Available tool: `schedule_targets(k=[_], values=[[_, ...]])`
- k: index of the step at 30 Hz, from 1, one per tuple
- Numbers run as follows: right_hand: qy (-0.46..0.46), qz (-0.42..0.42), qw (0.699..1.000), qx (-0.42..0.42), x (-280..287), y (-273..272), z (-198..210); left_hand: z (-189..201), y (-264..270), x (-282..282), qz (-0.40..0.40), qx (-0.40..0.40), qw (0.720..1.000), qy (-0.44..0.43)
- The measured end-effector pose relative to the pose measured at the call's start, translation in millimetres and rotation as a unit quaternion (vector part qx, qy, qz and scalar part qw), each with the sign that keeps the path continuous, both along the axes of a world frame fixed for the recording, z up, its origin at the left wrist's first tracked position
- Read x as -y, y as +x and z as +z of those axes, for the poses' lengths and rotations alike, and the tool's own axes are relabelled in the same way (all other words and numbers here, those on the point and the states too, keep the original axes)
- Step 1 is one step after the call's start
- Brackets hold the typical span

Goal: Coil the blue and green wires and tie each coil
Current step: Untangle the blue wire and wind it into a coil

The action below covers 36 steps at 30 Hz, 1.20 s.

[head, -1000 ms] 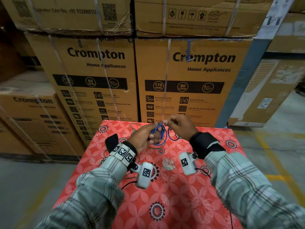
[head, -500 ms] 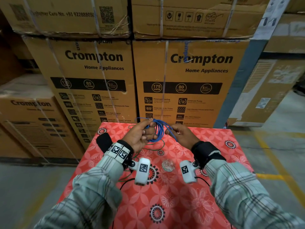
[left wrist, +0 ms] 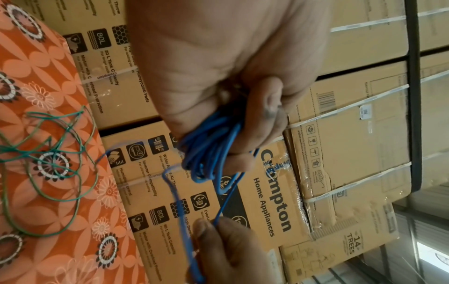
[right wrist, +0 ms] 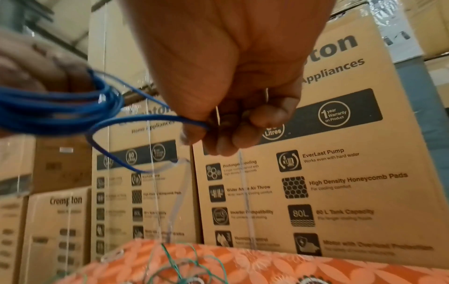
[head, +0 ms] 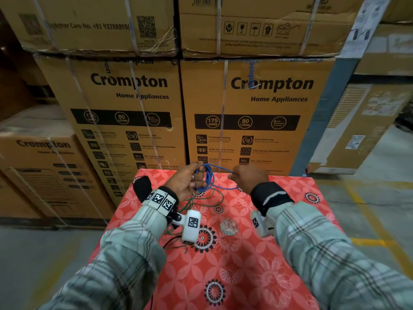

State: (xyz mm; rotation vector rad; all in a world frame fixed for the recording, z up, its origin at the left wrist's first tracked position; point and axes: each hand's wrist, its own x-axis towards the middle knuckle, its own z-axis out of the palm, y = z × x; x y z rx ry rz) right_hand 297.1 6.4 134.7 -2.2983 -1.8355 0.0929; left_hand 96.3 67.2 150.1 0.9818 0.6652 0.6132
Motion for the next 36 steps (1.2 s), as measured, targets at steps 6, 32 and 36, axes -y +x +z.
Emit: schedule_targets(k=[6,32,36], values=[[-0.012,-0.024,0.998,0.057,-2.4,2.1,-33.4,2.4,-1.6,-3.0,-0.017,0.038,0.999,-0.007],[0.151,-0.006,0.988,-0.02,18.4,-9.2,-47.5,-12.1,10.9,-6.6,0.053,0.065,0.996,-0.012],[0.167,-0.024,0.986,0.013,16.4,-6.6,-50.9,-10.9,11.5,-4.0,0.032,0.027,0.999,-0.012]])
